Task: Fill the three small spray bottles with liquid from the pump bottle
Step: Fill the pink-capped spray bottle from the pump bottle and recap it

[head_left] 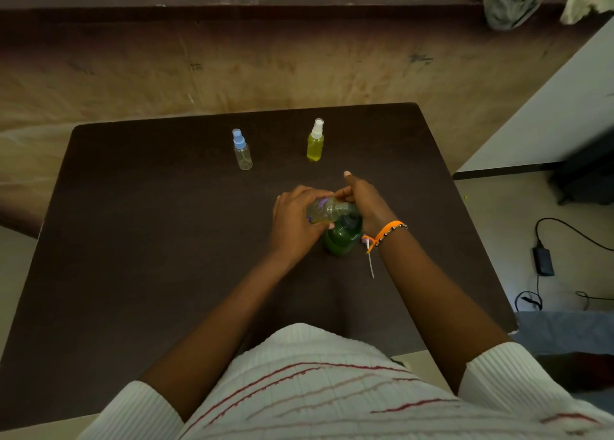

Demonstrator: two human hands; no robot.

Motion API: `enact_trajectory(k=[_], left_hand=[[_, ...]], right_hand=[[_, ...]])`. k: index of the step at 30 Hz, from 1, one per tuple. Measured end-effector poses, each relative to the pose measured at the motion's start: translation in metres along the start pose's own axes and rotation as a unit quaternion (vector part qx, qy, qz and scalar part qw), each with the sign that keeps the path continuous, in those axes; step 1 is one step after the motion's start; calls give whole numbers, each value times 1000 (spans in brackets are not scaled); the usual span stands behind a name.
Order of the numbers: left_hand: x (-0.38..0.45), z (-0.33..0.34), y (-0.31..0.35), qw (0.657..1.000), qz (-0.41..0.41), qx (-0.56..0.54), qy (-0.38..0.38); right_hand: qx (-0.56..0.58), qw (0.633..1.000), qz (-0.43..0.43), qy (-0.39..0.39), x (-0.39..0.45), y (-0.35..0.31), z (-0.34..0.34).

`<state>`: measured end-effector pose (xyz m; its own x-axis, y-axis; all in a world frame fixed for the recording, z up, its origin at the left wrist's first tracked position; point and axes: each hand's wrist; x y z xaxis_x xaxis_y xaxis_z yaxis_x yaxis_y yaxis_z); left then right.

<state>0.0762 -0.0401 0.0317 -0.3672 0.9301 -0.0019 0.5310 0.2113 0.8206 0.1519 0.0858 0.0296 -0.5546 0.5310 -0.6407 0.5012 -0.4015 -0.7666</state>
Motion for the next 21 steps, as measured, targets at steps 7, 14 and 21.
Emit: enact_trajectory(k=[7,14,21], left_hand=[[2,0,-2,1000,-3,-2,-5],[-1,3,-3,1000,-20,3,-20],[-1,-2,0,999,-28,13,-11]], right_hand=[[-50,994,-42,89,5,0,4],[-128,974,-71,170,8,7,6],[-93,991,-43,88,9,-3,1]])
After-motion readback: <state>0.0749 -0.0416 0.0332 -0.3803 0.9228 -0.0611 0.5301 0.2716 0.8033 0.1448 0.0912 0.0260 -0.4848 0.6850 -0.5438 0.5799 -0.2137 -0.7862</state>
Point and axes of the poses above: each hand's wrist, its own x-axis towards the middle knuckle, its own z-axis out of the palm, y = z × x, and after that the axes turned 14 degrees about -y, right-handed
